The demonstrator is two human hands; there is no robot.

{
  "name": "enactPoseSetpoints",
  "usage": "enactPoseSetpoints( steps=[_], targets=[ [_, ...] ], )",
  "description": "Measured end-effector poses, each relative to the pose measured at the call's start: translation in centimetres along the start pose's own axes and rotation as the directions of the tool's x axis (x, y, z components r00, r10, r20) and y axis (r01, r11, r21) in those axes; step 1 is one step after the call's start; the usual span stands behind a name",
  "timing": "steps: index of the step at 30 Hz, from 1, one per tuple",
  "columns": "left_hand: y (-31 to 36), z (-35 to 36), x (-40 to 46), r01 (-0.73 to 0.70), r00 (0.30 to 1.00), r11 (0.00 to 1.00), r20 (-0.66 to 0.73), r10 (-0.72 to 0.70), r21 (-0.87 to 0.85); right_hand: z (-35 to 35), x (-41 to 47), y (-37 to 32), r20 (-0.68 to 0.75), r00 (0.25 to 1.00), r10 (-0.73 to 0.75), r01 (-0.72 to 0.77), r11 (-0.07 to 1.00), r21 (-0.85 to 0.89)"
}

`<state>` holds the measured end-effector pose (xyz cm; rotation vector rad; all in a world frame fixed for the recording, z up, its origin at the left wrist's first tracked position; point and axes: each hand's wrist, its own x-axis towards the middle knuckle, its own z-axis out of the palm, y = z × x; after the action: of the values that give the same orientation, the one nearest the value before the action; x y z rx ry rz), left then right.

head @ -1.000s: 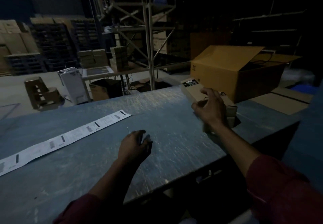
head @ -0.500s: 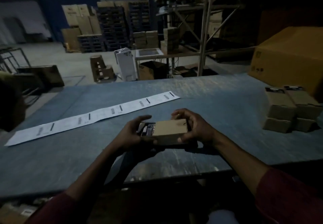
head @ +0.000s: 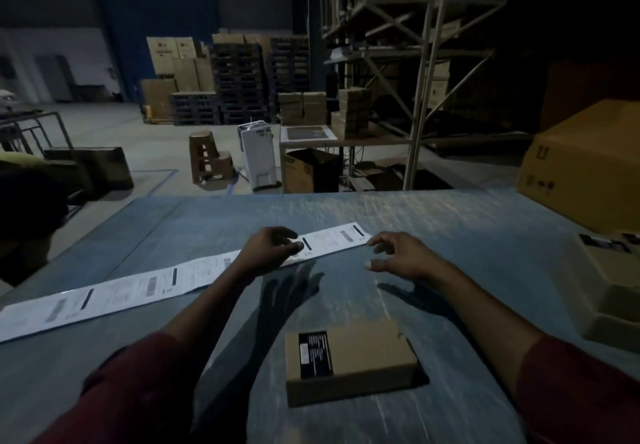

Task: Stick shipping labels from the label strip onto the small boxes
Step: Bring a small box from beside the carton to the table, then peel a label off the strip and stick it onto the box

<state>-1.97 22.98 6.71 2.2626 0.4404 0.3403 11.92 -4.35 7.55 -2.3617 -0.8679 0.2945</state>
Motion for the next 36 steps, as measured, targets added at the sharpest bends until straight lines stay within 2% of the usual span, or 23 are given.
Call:
enactPoseSetpoints(
  steps=[2, 5, 8, 12, 16, 18, 20, 21, 23, 25, 27, 29, 31, 33, 36],
  targets=[
    [-1.1, 0.2, 4.3, 0.053, 0.998, 0.975, 0.023, -0.059, 0.217, 2.3, 1.8, 1.2, -0.174, 0.985, 0.021, -0.016, 0.999, 0.029],
    [-2.6, 1.3, 8.3, 0.156, 0.975, 0.852, 0.059, -0.213, 0.499, 6.2, 3.2, 4.0, -0.349, 0.937, 0.019, 0.009, 0.997, 0.078],
    [-2.5, 2.7, 9.6, 0.211, 0.952, 0.778, 0.058, -0.302, 0.592, 6.8, 4.8, 5.8, -0.365, 0.930, -0.035, 0.036, 0.999, -0.003],
    [-1.9, 4.1, 10.0, 0.195, 0.971, 0.796, 0.001, -0.239, 0.573, 6.8, 5.5, 6.6, -0.390, 0.918, -0.070, 0.056, 0.997, -0.047],
    [-1.4, 4.6, 10.0, 0.153, 0.976, 0.869, 0.065, -0.207, 0.471, 6.8, 5.6, 6.7, -0.426, 0.899, -0.101, 0.087, 0.995, -0.053],
    [-0.8, 4.5, 9.6, 0.092, 0.988, 0.947, 0.089, -0.125, 0.307, 6.5, 5.6, 6.3, -0.498, 0.863, -0.087, 0.095, 0.995, -0.009],
    [0.4, 4.0, 8.8, 0.033, 0.993, 0.993, 0.110, -0.045, 0.116, 5.9, 5.5, 5.8, -0.558, 0.829, -0.025, 0.038, 0.999, 0.011],
    [1.1, 3.6, 8.3, 0.013, 0.990, 0.999, 0.141, -0.017, 0.030, 5.4, 5.4, 5.4, -0.564, 0.826, 0.026, 0.004, 0.999, 0.052],
    [2.2, 2.7, 7.4, 0.001, 0.976, 0.994, 0.218, 0.023, -0.110, 4.7, 5.3, 4.9, -0.538, 0.833, 0.126, 0.008, 0.971, 0.239],
    [2.7, 2.1, 7.1, -0.011, 0.960, 0.976, 0.272, 0.071, -0.217, 4.0, 5.5, 4.9, -0.485, 0.849, 0.209, 0.058, 0.876, 0.478],
    [2.6, 2.1, 7.1, -0.014, 0.939, 0.947, 0.322, 0.123, -0.322, 3.7, 5.7, 5.0, -0.441, 0.868, 0.228, 0.062, 0.831, 0.553],
    [2.3, 2.6, 7.1, -0.015, 0.914, 0.905, 0.361, 0.185, -0.426, 3.8, 5.6, 5.3, -0.479, 0.860, 0.177, 0.054, 0.902, 0.429],
    [2.3, 3.2, 7.2, -0.008, 0.905, 0.864, 0.365, 0.221, -0.503, 4.0, 5.4, 4.9, -0.565, 0.820, 0.095, 0.063, 0.965, 0.253],
    [2.6, 3.8, 7.3, -0.030, 0.916, 0.852, 0.327, 0.233, -0.523, 3.9, 4.7, 3.4, -0.615, 0.788, 0.029, 0.125, 0.970, 0.206],
    [2.8, 4.5, 7.4, -0.070, 0.925, 0.843, 0.281, 0.255, -0.533, 3.9, 3.5, 0.6, -0.627, 0.771, -0.115, 0.142, 0.990, -0.008]
  ],
)
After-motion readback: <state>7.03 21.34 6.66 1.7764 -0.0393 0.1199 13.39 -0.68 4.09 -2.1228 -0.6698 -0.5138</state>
